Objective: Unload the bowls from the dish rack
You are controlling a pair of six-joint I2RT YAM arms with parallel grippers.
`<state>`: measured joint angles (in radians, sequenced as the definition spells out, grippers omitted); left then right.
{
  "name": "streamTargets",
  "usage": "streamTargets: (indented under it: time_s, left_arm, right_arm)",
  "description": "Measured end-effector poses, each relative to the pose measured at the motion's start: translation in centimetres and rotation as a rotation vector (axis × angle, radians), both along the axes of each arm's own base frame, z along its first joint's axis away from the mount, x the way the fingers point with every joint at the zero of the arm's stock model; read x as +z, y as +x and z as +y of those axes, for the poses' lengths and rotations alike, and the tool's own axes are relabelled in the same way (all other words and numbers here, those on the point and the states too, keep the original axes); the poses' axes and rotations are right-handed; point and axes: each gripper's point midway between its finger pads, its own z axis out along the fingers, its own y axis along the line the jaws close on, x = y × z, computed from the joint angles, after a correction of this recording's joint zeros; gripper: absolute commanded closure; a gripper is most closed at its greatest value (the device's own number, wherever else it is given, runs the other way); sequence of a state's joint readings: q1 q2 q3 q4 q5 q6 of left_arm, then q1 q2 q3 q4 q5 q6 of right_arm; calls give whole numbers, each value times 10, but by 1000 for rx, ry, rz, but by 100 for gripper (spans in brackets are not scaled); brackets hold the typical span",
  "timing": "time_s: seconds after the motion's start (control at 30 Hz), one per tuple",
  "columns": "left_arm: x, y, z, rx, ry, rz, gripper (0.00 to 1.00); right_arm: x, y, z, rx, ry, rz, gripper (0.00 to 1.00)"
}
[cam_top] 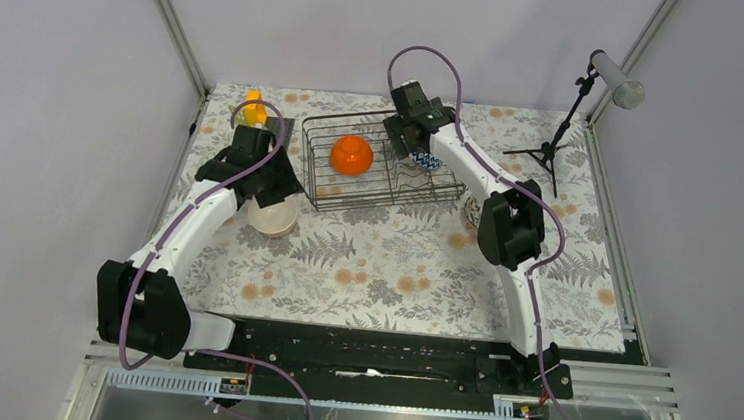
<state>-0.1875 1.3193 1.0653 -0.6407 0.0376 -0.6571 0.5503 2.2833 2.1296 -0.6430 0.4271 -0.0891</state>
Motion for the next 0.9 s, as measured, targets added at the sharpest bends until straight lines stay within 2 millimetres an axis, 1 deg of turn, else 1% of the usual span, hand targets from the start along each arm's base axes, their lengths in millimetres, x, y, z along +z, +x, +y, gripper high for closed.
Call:
streamTargets:
  time_s: [0.13, 0.27, 0.43, 0.53, 0.9]
  left_arm:
    - [6, 0, -8, -49, -26, -23, 38]
    - [7, -1, -12, -76, -40, -24, 36]
    - [9, 0, -14, -84, -52, -32, 35]
    - [10, 1, -15, -86, -54, -36, 35]
    - [13, 1, -15, -86, -56, -49, 35]
  right_arm:
    - [-4, 1, 3, 16, -15, 2, 0]
    - [-4, 6, 4, 23, -25, -9, 0]
    - [-16, 11, 7, 36, -38, -8, 0]
    - [-22, 14, 5, 34, -57, -10, 0]
    - [-21, 20, 6, 37, -101, -49, 0]
